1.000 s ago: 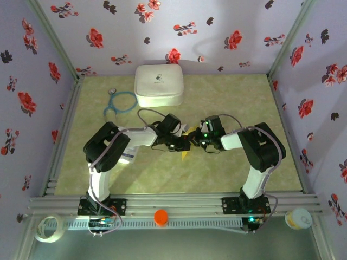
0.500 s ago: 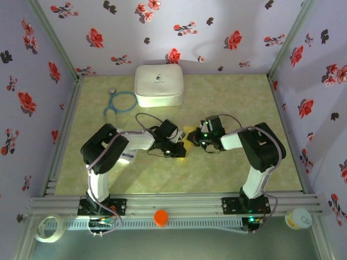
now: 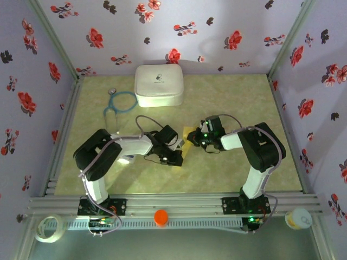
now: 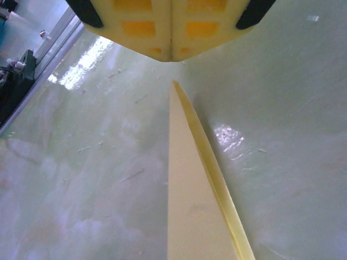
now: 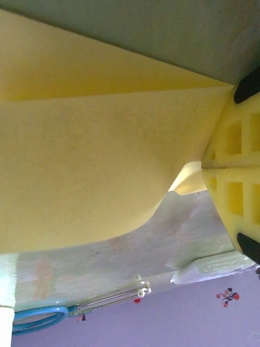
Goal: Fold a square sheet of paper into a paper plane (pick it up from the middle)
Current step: Fold the wing for the fifth time at the center of the table.
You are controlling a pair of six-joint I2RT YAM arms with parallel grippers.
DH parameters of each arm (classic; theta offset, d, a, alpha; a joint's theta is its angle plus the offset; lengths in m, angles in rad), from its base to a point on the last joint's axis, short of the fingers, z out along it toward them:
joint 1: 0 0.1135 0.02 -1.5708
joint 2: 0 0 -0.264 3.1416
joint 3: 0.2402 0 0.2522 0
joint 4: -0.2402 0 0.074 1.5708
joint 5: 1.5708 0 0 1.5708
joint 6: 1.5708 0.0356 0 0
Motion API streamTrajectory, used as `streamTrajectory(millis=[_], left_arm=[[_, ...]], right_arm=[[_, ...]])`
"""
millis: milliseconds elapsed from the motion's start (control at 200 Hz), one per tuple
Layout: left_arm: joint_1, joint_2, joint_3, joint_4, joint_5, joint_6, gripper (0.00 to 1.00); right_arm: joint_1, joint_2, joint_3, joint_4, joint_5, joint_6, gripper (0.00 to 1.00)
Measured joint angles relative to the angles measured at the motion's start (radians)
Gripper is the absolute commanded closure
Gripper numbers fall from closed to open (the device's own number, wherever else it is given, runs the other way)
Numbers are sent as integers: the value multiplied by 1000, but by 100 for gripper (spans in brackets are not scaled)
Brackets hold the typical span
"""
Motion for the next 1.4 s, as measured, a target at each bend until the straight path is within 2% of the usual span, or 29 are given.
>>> streamTrajectory(millis=[110,270,410,625,1050,1400], left_arm=[[20,-64,-10,23,-9,-2,100],[96,-90,-30,159,10,-67,100],[142,-23,-17,273,44,-138,99],[139,101,53,330,89,-182,99],[124,203,122,342,105,-187,99],[105,219,158,230,43,-105,100]], right_arm=[[0,-5,-9,10,5,2,95],[0,-14,-22,21,15,14,95],[0,-21,-28,21,24,22,95],[0,-24,-30,21,27,28,95],[0,-24,-33,27,27,29,94],[-3,-48,-32,-20,28,23,88]])
